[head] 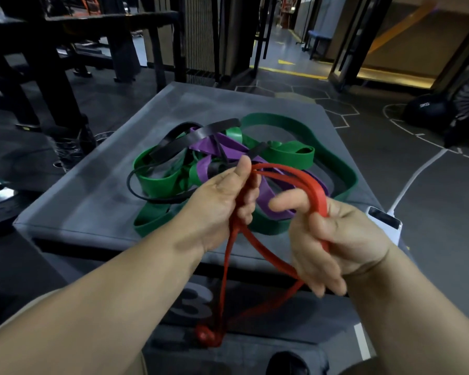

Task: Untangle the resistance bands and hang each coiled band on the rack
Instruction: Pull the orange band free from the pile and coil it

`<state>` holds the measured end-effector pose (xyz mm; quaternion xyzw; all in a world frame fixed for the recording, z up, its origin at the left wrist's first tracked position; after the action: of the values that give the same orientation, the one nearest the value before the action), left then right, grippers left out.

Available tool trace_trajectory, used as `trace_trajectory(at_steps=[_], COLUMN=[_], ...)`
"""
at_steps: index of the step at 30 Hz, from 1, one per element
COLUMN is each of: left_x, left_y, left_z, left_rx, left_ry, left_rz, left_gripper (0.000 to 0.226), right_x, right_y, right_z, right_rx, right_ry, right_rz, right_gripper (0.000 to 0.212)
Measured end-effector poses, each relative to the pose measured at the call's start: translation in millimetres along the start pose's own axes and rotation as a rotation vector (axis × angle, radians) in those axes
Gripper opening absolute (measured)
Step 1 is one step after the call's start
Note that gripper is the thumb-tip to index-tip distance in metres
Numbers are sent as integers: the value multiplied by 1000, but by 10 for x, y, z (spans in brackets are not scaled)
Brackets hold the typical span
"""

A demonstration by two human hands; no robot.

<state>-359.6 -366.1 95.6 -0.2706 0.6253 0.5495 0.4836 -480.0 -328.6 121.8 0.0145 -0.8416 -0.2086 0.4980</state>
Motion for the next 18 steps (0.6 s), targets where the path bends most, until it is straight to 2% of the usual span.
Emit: trace_trajectory(at_steps=[4, 7, 9, 15, 17, 18], left_x=[217, 339, 379, 434, 482, 513], left_y=[133, 228, 252, 262, 218, 199], left_z=[39, 98, 120, 119, 101, 96], left_rx=[112, 239, 266, 351, 330, 330], left_ry=[-186, -203, -220, -260, -279, -296], left_rz=[-28, -141, -186, -216, -205, -210], left_gripper=[45, 46, 45, 42, 47, 42], right_x=[194, 292, 342, 354, 376, 393], right_y=[2, -30, -43, -34, -60, -85], right_z=[-10, -9, 11, 41, 28, 26], right_rx=[-94, -105, -119, -164, -215, -255], right_ry=[-121, -179, -183, -205, -212, -219], right_rz=[42, 172, 233, 9, 19, 45], right_gripper=[32, 44, 51, 60, 60, 59])
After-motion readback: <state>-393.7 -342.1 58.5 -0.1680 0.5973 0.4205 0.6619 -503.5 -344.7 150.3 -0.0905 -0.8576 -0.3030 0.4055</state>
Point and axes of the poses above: each hand's wrist, its own z-axis away from the middle knuckle, its own y-axis out of the palm, x = y × z, the point moved 5 cm from there along -z, towards the middle knuckle, and after that the axes turned 8 degrees about -y, right-handed, at the moved point
